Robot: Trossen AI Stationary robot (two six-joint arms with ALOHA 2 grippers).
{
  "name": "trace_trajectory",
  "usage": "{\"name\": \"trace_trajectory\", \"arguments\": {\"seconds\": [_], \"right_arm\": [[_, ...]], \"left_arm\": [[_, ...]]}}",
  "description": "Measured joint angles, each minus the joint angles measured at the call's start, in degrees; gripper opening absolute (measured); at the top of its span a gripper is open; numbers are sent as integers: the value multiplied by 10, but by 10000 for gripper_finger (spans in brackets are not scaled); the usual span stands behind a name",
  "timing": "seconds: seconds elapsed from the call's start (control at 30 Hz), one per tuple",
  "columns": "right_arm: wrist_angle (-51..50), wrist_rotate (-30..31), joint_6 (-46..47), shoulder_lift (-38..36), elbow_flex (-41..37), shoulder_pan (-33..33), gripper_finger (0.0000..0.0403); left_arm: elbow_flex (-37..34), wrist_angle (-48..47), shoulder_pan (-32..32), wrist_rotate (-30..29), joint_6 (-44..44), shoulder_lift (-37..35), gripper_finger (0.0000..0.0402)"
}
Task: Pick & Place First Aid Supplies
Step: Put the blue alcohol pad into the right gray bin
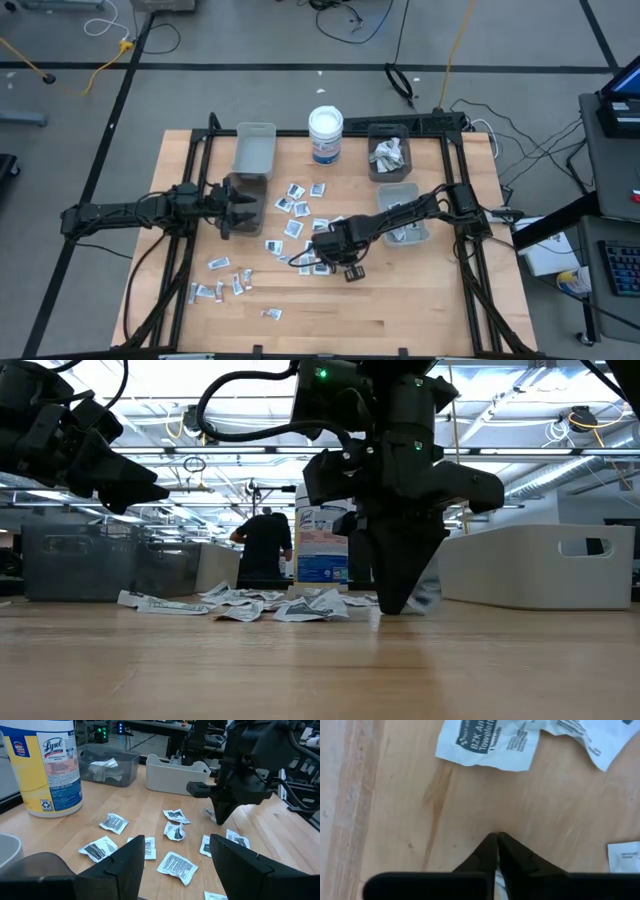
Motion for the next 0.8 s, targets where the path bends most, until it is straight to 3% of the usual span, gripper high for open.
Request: {"name": "trace_trajectory", "arguments": {"seconds": [0.33,0.8], "right_arm": [[-46,1,-28,-27,-1,2,1],[-169,3,-99,-133,-1,-9,0]], "left_arm": [[0,0,0,0,0,0,230],[0,0,0,0,0,0,230]]}}
